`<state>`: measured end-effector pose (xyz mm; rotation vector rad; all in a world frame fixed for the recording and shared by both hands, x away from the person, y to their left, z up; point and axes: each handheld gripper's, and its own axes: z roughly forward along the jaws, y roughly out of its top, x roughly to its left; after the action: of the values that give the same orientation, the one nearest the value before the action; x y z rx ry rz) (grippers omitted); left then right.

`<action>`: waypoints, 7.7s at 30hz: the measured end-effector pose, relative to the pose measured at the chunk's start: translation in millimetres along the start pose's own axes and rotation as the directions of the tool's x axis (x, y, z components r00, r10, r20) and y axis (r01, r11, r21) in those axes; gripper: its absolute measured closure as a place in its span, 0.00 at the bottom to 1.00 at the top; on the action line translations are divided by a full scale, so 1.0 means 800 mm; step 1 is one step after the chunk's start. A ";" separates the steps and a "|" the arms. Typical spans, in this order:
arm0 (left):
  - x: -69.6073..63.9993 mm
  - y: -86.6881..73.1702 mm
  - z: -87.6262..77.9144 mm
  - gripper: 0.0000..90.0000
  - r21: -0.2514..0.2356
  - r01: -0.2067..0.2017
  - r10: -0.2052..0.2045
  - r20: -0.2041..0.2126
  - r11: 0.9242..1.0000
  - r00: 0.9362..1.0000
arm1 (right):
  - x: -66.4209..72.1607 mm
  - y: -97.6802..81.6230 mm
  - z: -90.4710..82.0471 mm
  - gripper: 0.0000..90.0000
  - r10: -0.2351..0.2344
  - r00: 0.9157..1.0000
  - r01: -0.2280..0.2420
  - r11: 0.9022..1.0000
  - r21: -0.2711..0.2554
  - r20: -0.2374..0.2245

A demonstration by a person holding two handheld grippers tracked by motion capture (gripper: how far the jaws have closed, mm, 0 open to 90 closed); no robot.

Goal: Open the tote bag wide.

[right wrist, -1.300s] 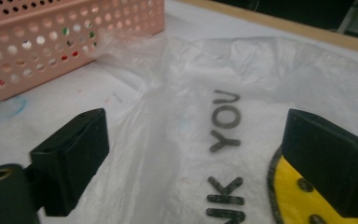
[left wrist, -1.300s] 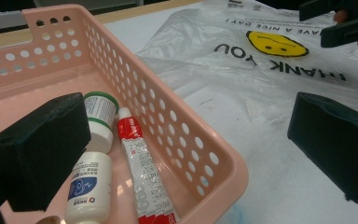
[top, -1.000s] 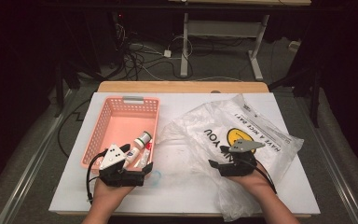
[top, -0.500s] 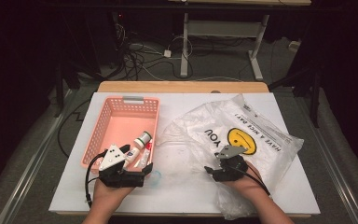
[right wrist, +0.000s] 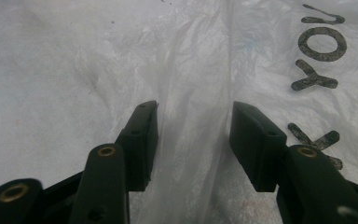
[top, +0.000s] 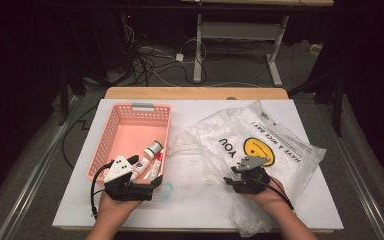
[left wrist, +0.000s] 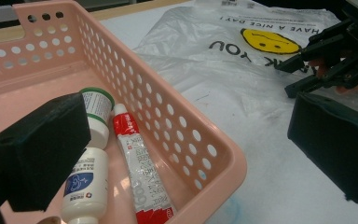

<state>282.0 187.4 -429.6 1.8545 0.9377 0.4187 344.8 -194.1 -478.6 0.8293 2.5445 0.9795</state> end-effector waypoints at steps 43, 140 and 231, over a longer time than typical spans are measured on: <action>0.005 0.002 -0.006 0.00 0.000 0.002 -0.002 -0.045 1.000 0.999 | -0.043 0.028 -0.077 1.00 0.142 0.988 -0.110 0.928 -0.356 0.067; 0.081 0.083 0.101 0.62 0.525 0.085 -0.097 -0.005 0.847 0.995 | -0.058 0.032 -0.109 1.00 0.180 0.983 -0.132 0.840 -0.526 0.041; 0.090 0.065 0.159 0.73 0.721 0.113 -0.046 -0.111 0.684 0.993 | -0.057 0.029 -0.103 1.00 0.180 0.983 -0.141 0.855 -0.500 0.031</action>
<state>431.9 151.8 -450.8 2.5130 1.3753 0.0471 353.1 -250.0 -400.2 0.9035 2.0285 1.5348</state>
